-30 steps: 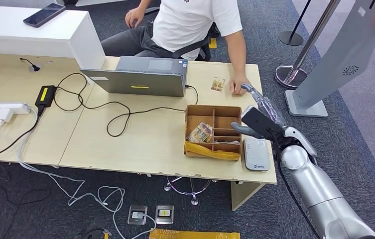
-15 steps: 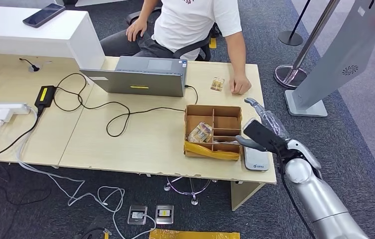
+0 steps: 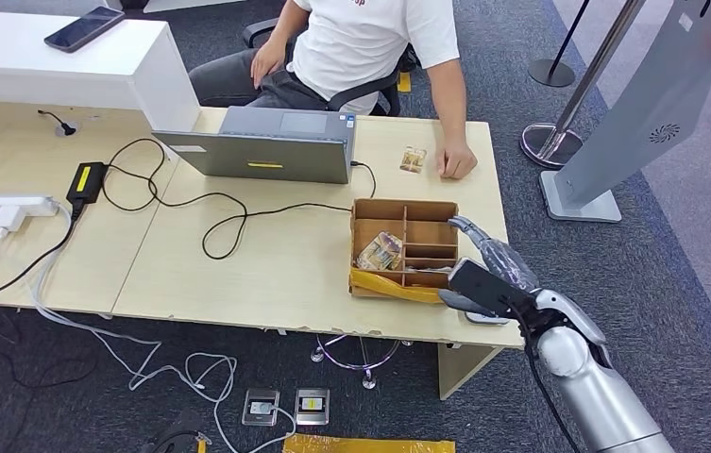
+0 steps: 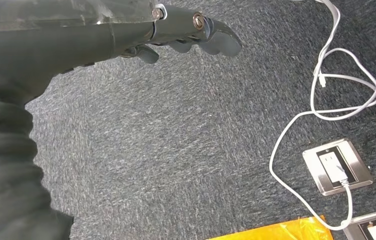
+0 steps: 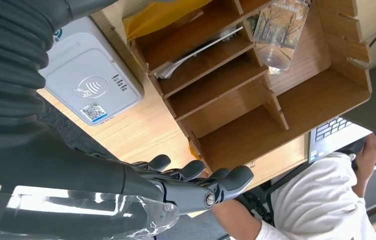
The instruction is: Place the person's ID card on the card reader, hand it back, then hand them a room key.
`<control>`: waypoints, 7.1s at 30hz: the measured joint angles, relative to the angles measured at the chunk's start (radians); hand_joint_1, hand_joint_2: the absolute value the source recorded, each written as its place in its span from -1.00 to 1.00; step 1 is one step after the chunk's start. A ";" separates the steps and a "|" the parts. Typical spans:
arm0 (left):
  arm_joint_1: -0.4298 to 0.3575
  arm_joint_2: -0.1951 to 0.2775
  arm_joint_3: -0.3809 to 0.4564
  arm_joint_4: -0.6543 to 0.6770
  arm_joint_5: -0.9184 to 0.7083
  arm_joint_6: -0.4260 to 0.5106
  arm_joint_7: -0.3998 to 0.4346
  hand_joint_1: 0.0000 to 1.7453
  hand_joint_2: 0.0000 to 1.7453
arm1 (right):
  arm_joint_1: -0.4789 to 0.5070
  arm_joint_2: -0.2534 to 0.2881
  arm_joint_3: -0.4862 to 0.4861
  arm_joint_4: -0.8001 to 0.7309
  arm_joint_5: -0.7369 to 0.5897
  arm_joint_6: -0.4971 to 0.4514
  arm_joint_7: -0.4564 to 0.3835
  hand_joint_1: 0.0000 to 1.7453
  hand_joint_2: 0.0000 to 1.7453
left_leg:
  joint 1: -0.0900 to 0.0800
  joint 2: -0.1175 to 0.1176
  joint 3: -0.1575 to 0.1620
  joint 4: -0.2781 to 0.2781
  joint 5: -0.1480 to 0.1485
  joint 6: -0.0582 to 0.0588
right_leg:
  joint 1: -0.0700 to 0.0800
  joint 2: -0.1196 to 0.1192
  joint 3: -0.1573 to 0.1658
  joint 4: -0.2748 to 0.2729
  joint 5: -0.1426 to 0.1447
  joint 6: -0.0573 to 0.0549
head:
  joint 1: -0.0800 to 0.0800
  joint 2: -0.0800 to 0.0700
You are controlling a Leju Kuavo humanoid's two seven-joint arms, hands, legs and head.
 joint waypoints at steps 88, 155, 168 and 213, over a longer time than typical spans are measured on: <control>-0.029 0.000 0.000 0.000 -0.041 -0.045 0.031 -1.00 -1.00 | -0.001 0.099 0.075 0.029 0.488 -0.158 0.083 -1.00 1.00 | 0.000 0.000 0.000 0.000 0.000 0.000 | 0.000 0.000 0.000 0.000 0.000 -0.001 | 0.000 0.000; -0.028 -0.015 0.000 0.000 -0.059 -0.040 0.031 -1.00 -1.00 | -0.038 0.156 0.094 0.180 0.467 -0.190 0.052 1.00 1.00 | 0.000 0.000 0.000 0.000 0.000 0.000 | 0.000 0.000 0.000 0.000 0.000 -0.001 | 0.000 0.000; -0.028 -0.015 0.000 0.000 -0.057 -0.040 0.031 -1.00 -1.00 | -0.038 0.157 0.095 0.181 0.467 -0.189 0.050 1.00 1.00 | 0.000 0.000 0.000 0.000 0.000 0.000 | 0.000 0.000 0.000 0.000 0.000 -0.001 | 0.000 0.000; -0.026 -0.030 0.000 0.000 -0.062 -0.012 -0.002 -1.00 -1.00 | -0.446 0.114 0.021 0.235 0.467 -0.305 -0.037 1.00 1.00 | 0.000 0.000 0.000 0.000 0.001 -0.001 | 0.000 0.000 0.000 0.000 0.000 -0.001 | 0.000 0.000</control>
